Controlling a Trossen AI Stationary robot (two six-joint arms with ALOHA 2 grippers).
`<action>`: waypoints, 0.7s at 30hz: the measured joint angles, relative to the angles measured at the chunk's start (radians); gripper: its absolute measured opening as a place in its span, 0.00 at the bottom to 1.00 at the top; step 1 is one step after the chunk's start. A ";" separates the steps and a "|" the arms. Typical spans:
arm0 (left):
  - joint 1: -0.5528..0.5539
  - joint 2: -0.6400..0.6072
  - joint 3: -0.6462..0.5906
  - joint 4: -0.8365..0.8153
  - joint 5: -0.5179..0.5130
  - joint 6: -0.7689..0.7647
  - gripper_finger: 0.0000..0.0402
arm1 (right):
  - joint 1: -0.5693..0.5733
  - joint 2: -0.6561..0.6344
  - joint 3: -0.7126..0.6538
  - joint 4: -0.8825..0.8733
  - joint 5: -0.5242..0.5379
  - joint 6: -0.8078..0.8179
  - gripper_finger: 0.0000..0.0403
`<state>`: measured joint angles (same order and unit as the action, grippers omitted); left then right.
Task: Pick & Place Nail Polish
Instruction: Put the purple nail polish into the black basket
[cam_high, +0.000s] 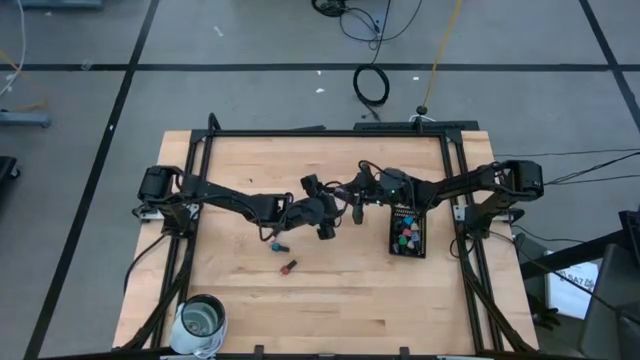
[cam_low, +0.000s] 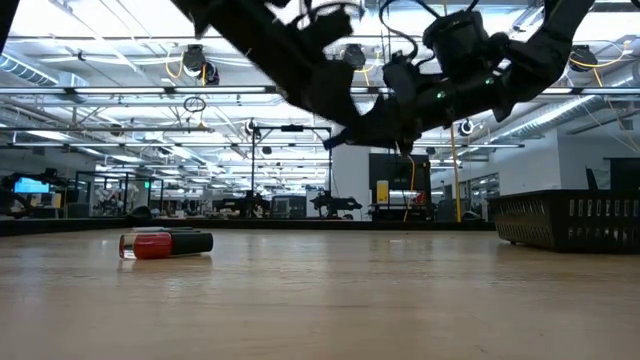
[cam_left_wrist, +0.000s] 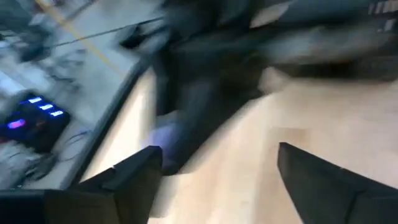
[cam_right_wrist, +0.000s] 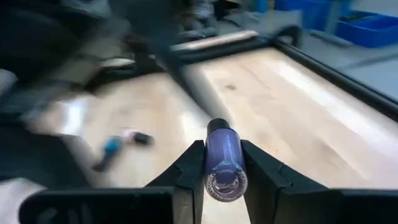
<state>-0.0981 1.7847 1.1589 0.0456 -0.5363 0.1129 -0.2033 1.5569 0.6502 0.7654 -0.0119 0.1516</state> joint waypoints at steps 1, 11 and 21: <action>-0.003 0.000 0.017 -0.016 0.007 0.008 0.80 | -0.003 0.002 0.000 0.001 0.005 0.006 0.17; 0.010 -0.012 0.098 -0.043 -0.087 0.069 0.89 | 0.081 -0.013 0.002 -0.166 -0.064 0.018 0.17; 0.130 -0.141 0.022 -0.042 0.395 0.018 0.88 | 0.217 -0.370 -0.003 -0.630 0.092 -0.029 0.17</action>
<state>0.0322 1.6439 1.1810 0.0038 -0.1411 0.1311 0.0135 1.1868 0.6472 0.1359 0.0806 0.1221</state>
